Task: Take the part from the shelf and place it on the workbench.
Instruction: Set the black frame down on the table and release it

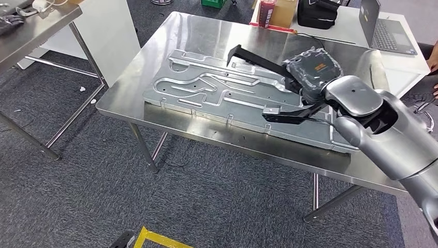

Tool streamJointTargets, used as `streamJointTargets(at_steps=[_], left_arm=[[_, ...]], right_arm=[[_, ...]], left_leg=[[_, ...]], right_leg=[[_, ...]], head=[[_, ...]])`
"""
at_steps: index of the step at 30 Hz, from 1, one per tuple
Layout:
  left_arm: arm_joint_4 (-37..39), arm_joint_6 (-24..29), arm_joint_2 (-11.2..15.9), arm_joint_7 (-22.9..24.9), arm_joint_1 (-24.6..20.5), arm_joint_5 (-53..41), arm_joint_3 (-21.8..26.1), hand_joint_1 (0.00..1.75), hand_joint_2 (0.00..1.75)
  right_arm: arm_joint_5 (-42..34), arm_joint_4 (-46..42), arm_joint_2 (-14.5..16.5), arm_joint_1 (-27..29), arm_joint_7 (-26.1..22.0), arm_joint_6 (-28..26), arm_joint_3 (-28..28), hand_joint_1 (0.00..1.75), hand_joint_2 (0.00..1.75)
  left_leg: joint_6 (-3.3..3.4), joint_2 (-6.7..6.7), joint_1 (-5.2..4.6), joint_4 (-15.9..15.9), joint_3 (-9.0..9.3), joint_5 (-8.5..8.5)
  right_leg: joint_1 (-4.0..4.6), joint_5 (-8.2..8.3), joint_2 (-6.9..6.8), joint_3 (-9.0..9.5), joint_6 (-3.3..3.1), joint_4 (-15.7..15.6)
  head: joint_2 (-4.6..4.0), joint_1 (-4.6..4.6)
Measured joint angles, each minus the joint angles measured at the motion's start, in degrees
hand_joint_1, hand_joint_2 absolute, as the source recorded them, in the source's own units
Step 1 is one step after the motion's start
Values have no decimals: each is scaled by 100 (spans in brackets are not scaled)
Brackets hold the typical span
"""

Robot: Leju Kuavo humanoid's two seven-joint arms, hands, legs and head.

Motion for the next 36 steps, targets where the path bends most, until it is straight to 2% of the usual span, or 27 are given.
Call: streamJointTargets(at_steps=[5, 20, 29, 36], left_arm=[[-9, 5, -14, -1, 13, -7, 0, 0, 175], [-15, 66, -14, 61, 12, -137, -2, 0, 175], [-19, 153, -28, 225, 10, -289, 6, 0, 175], [-20, 52, -60, 240, 21, -357, 64, 0, 175]], right_arm=[[21, 34, 186, 81, 20, -10, 15, 175, 175], [98, 60, 282, 123, 20, 3, 15, 175, 175], [404, 95, 559, 127, 19, 168, 25, 175, 175], [443, 92, 541, 184, 5, 163, 16, 175, 175]], left_leg=[[-8, -10, 1, 0, -11, 5], [-8, -8, 1, 0, -11, 5], [-8, -5, 1, 0, -10, 5], [-9, -4, 1, 0, -10, 6]], right_leg=[[0, -1, -11, -4, -1, 3], [0, 0, -9, -6, -1, 3], [0, 0, -7, -10, -1, 4], [0, 0, -5, -10, -2, 2]], head=[[0, 1], [0, 0], [0, 1], [0, 1]])
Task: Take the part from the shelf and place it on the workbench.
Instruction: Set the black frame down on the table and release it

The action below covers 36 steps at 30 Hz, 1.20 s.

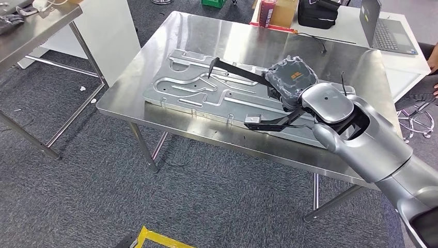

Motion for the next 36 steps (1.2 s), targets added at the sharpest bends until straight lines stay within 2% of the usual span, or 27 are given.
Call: streamJointTargets(at_steps=[14, 16, 17, 18, 19, 20, 22, 23, 24, 25, 27, 28, 29, 31, 33, 34, 36], left_arm=[[0, -18, 2, 71, 0, -139, 34, 0, 175], [0, -36, 7, 72, 0, -137, 64, 0, 175], [-1, -45, 9, 70, 1, -137, 79, 0, 175], [-1, -57, 8, 64, 5, -137, 90, 0, 175], [-2, -68, 4, 56, 8, -136, 98, 0, 175], [-2, -76, 0, 47, 10, -134, 106, 0, 175], [-2, -84, -9, 36, 13, -132, 117, 0, 175], [-2, -84, -12, 34, 16, -132, 123, 0, 175], [-2, -85, -15, 34, 17, -132, 132, 0, 175], [-2, -87, -16, 33, 18, -132, 144, 0, 175], [-2, -88, -18, 31, 15, -126, 175, 0, 175], [-3, -85, -22, 30, 11, -119, 192, 0, 175], [-3, -80, -26, 28, 9, -112, 208, 0, 175], [-4, -71, -32, 27, 14, -124, 233, 0, 175], [-7, -62, -32, 28, 22, -162, 244, 0, 175], [-9, -55, -34, 28, 23, -170, 245, 0, 175], [-14, -35, -37, 20, 20, -144, 256, 0, 175]], right_arm=[[9, -46, -50, 16, -89, 63, -15, 175, 175], [-17, -63, -62, 15, -109, 63, -15, 175, 175], [-57, -79, -103, 16, -141, 60, -19, 175, 175], [-120, -100, -170, 15, -193, 54, -29, 175, 175], [-184, -119, -254, 10, -251, 47, -49, 175, 175], [-238, -132, -346, 5, -306, 39, -75, 175, 175], [-293, -142, -492, -4, -366, 30, -120, 175, 175], [-307, -142, -549, -1, -375, 27, -130, 175, 175], [-315, -142, -591, 6, -379, 27, -131, 175, 175], [-319, -142, -627, 11, -379, 26, -131, 175, 175], [-320, -149, -667, 9, -379, 22, -133, 175, 175], [-319, -155, -679, 5, -379, 18, -135, 175, 175], [-320, -165, -688, 4, -380, 14, -136, 175, 175], [-320, -183, -708, 10, -378, -1, -137, 175, 175], [-311, -197, -710, 29, -349, -15, -136, 175, 175], [-300, -205, -697, 42, -317, -22, -134, 175, 175], [-259, -225, -663, 82, -234, -37, -130, 175, 175]], left_leg=[[4, 1, -19, 16, -7, -4], [45, 0, -48, 19, -7, -9], [84, 3, -50, -26, 17, 12], [129, 11, -36, -105, 59, 44], [169, 20, -30, -180, 101, 82], [203, 28, -29, -242, 135, 112], [239, 32, -76, -255, 144, 120], [248, 32, -106, -242, 140, 111], [257, 32, -137, -224, 137, 100], [261, 31, -166, -203, 135, 85], [250, 30, -205, -143, 132, 44], [235, 29, -223, -107, 123, 21], [212, 29, -231, -80, 111, 3], [158, 30, -235, -64, 96, -15], [91, 36, -234, -36, 85, -49], [50, 42, -228, 66, 42, -119], [-38, 53, -184, 583, -199, -398]], right_leg=[[0, 11, 0, 8, 12, -14], [-8, 42, -2, 39, 71, -74], [-15, 53, -4, 62, 108, -113], [-18, 7, -5, 56, 114, -83], [-8, -107, -1, 2, 88, 53], [16, -295, 3, -122, 44, 347], [102, -731, 28, -507, -53, 1214], [148, -857, 39, -666, -89, 1566], [187, -872, 47, -723, -131, 1709], [223, -781, 49, -660, -182, 1611], [294, -470, 50, -267, -312, 886], [331, -360, 45, -87, -368, 544], [363, -310, 40, 26, -414, 329], [408, -307, 32, 58, -460, 251], [378, -286, 26, 100, -504, 197], [355, -272, 18, 131, -531, 162], [327, -265, 0, 180, -572, 122]], head=[[0, -1], [-1, -7], [-1, -7], [-1, -1], [-1, 8], [-1, 21], [-1, 33], [-1, 36], [0, 36], [-1, 35], [-1, 35], [-1, 32], [-1, 33], [-1, 33], [-1, 34], [-1, 30], [-1, 23]])
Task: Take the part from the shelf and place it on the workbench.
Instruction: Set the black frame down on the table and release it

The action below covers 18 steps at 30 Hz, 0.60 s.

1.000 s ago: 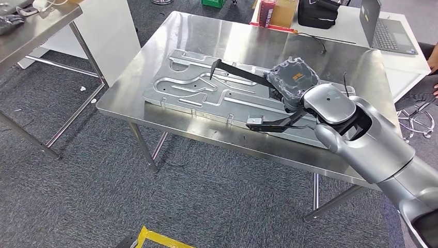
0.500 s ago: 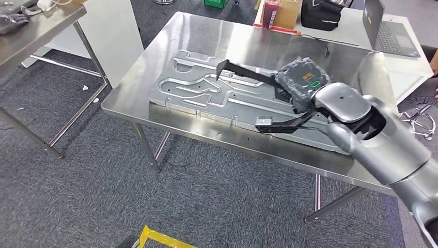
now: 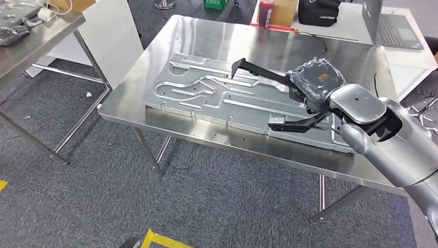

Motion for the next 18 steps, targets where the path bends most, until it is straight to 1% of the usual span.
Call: streamJointTargets(at_steps=[1, 2, 3, 4, 5, 6, 7, 8, 9, 11, 12, 13, 14, 15, 16, 17, 18], left_arm=[[-2, 9, 0, -4, 0, 15, 15, 0, 175], [-3, 16, 1, -8, 2, 25, 36, 0, 175], [-3, 20, 1, -8, 6, 27, 59, 0, 175], [-5, 22, 1, -7, 8, 27, 82, 0, 175], [-9, 25, 1, -7, 9, 26, 97, 0, 175], [-13, 28, 1, -7, 7, 26, 108, 0, 175], [-17, 31, -2, -6, 5, 25, 115, 0, 175], [-20, 33, -4, -5, 3, 25, 123, 0, 175], [-21, 35, -6, -5, 2, 25, 133, 0, 175], [-23, 35, -8, -2, 2, 24, 149, 0, 175], [-24, 36, -8, 0, 5, 24, 155, 0, 175], [-25, 36, -8, 2, 7, 23, 161, 0, 175], [-25, 37, -8, 2, 7, 23, 167, 0, 175], [-26, 37, -8, 2, 7, 23, 173, 0, 175], [-26, 37, -8, 2, 6, 22, 180, 0, 175], [-27, 36, -8, 2, 7, 17, 185, 0, 175], [-27, 35, -8, 2, 10, 12, 190, 0, 175]], right_arm=[[25, -14, 17, 40, 47, -4, 4, 175, 175], [49, -29, 33, 98, 89, -5, 9, 175, 175], [68, -50, 52, 168, 123, -4, 15, 175, 175], [81, -75, 73, 240, 151, -3, 21, 175, 175], [89, -102, 88, 295, 167, -2, 23, 175, 175], [94, -128, 104, 331, 176, -2, 25, 175, 175], [100, -150, 116, 347, 183, -3, 26, 175, 175], [109, -166, 124, 352, 193, -3, 25, 175, 175], [118, -177, 129, 356, 200, -3, 25, 175, 175], [129, -196, 133, 374, 210, -2, 25, 175, 175], [130, -207, 136, 381, 210, -3, 25, 175, 175], [130, -215, 138, 384, 209, -3, 23, 175, 175], [131, -221, 139, 384, 210, -4, 22, 175, 175], [131, -221, 139, 384, 210, -4, 21, 175, 175], [134, -221, 139, 391, 210, -3, 20, 175, 175], [139, -220, 139, 407, 209, -1, 20, 175, 175], [145, -219, 139, 426, 205, 1, 21, 175, 175]], left_leg=[[-40, 4, 31, 394, -196, -170], [-76, 6, 64, 741, -380, -280], [-110, 9, 96, 931, -498, -288], [-143, 13, 127, 903, -512, -179], [-173, 20, 155, 615, -397, 38], [-204, 32, 180, 209, -222, 250], [-218, 38, 178, -157, -45, 387], [-197, 41, 172, -398, 72, 445], [-159, 39, 157, -495, 119, 424], [-31, 27, 141, -501, 132, 376], [19, 24, 142, -516, 155, 364], [65, 19, 143, -533, 189, 353], [105, 11, 139, -548, 227, 342], [139, 4, 132, -559, 257, 324], [172, -2, 112, -562, 282, 302], [205, -9, 87, -561, 307, 275], [233, -16, 54, -561, 340, 247]], right_leg=[[-4, -12, -3, 13, -14, 1], [-9, -30, -4, 29, -16, 4], [-20, -53, -2, 51, -6, 8], [-39, -84, 2, 79, 17, 19], [-65, -124, 6, 109, 52, 39], [-92, -173, 7, 137, 96, 68], [-98, -222, 9, 151, 146, 103], [-95, -259, 12, 155, 193, 125], [-86, -280, 15, 158, 234, 132], [-82, -275, 21, 178, 297, 120], [-93, -285, 21, 180, 317, 144], [-99, -327, 22, 144, 328, 241], [-97, -420, 23, 40, 326, 445], [-85, -549, 27, -133, 316, 760], [-62, -696, 30, -366, 300, 1148], [-35, -805, 32, -607, 280, 1507], [-6, -826, 33, -791, 250, 1725]], head=[[1, -2], [0, -1], [0, -1], [-1, -1], [-1, -1], [-1, -1], [-1, -7], [-1, -10], [0, -11], [1, -6], [1, 0], [1, 3], [1, 8], [1, 14], [1, 16], [1, 17], [1, 17]])
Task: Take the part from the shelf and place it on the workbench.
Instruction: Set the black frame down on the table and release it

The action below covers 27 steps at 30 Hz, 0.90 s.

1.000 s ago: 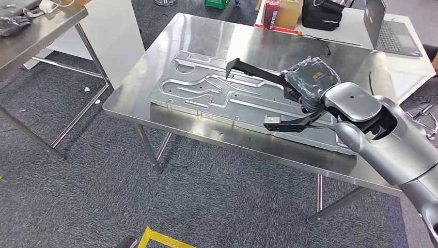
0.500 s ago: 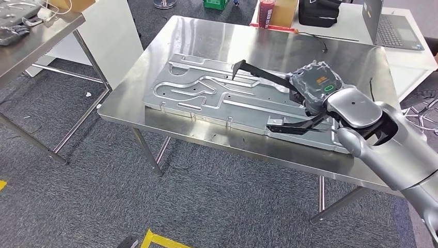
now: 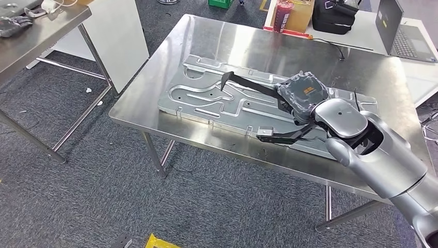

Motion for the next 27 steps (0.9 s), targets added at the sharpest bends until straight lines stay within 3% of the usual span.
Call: streamJointTargets(at_steps=[1, 2, 4, 5, 7, 10, 12, 15, 16, 17, 19, 20, 22, 24, 26, 27], left_arm=[[-1, -1, 0, -1, 2, -5, 4, 0, 175], [-1, -1, 0, -1, 3, -10, 8, 0, 175], [-1, -2, -17, -5, 4, -17, 19, 0, 175], [-4, -2, -30, -8, 2, -25, 28, 0, 175], [-11, -9, -56, -16, -5, -38, 46, 0, 175], [-17, -25, -55, -40, 3, -37, 60, 0, 175], [-20, -37, -55, -43, -5, -40, 64, 0, 175], [-21, -37, -49, -19, -9, -51, 71, 0, 175], [-21, -34, -44, -10, 0, -56, 75, 0, 175], [-21, -32, -40, -4, 7, -61, 81, 0, 175], [-22, -28, -40, -3, 14, -74, 90, 0, 175], [-23, -28, -45, -4, 14, -86, 94, 0, 175], [-27, -34, -50, -5, 5, -109, 103, 0, 175], [-34, -44, -49, 1, 7, -128, 117, 0, 175], [-39, -54, -49, 7, 24, -144, 129, 0, 175], [-40, -58, -48, 4, 28, -149, 136, 0, 175]], right_arm=[[8, 1, -1, 16, -5, 2, 0, 175, 175], [15, 2, -2, 23, -10, 2, -1, 175, 175], [24, 3, -7, 8, -26, 3, -3, 175, 175], [26, 2, -11, -18, -41, 7, -4, 175, 175], [18, -4, -34, -76, -98, 30, -10, 175, 175], [-15, -15, -92, -169, -207, 103, -21, 175, 175], [-25, -14, -102, -261, -261, 139, -22, 175, 175], [-25, -13, -92, -361, -284, 195, -11, 175, 175], [-24, -13, -89, -366, -285, 209, -1, 175, 175], [-24, -13, -89, -368, -286, 215, 10, 175, 175], [-24, -13, -90, -395, -287, 219, 21, 175, 175], [-24, -11, -93, -418, -286, 219, 22, 175, 175], [-25, -7, -118, -455, -284, 219, 22, 175, 175], [-31, -9, -162, -461, -287, 216, 23, 175, 175], [-37, -9, -208, -465, -290, 213, 21, 175, 175], [-42, -4, -235, -470, -288, 212, 18, 175, 175]], left_leg=[[24, -8, -38, 0, 40, -32], [42, -16, -78, 0, 89, -66], [66, -26, -142, -8, 193, -137], [65, -27, -154, -17, 224, -164], [32, -19, -137, -37, 247, -171], [-48, -7, -133, 15, 298, -153], [-129, -2, -109, 376, 123, -324], [-304, 15, 26, 1265, -459, -634], [-371, 21, 75, 1347, -576, -594], [-439, 27, 123, 1227, -596, -429], [-589, 37, 206, 603, -434, 56], [-626, 40, 215, 312, -352, 153], [-525, 31, 194, 137, -304, 113], [-328, 23, 183, 152, -288, 74], [-232, 8, 179, 113, -206, 43], [-195, -3, 172, 82, -146, 26]], right_leg=[[34, 89, 2, -96, -46, 26], [74, 295, 5, -79, -113, -168], [183, 800, 13, 141, -318, -889], [228, 939, 16, 250, -403, -1226], [290, 985, 28, 374, -506, -1538], [252, 1015, 20, 622, -538, -1797], [174, 1009, -2, 786, -521, -1906], [108, 915, -4, 897, -448, -1921], [72, 867, 1, 930, -401, -1901], [28, 809, 7, 962, -347, -1865], [-65, 659, 13, 1014, -212, -1749], [-92, 590, 13, 1017, -144, -1680], [-86, 509, 21, 972, -37, -1597], [-76, 483, 25, 962, 25, -1589], [-94, 459, 17, 895, 47, -1395], [-93, 412, 14, 756, 44, -1137]], head=[[0, 0], [0, -1], [-1, -15], [-1, -28], [-1, -48], [-1, -37], [0, -46], [0, -57], [0, -57], [0, -58], [-1, -60], [-2, -72], [-1, -77], [1, -55], [1, -21], [1, -7]])
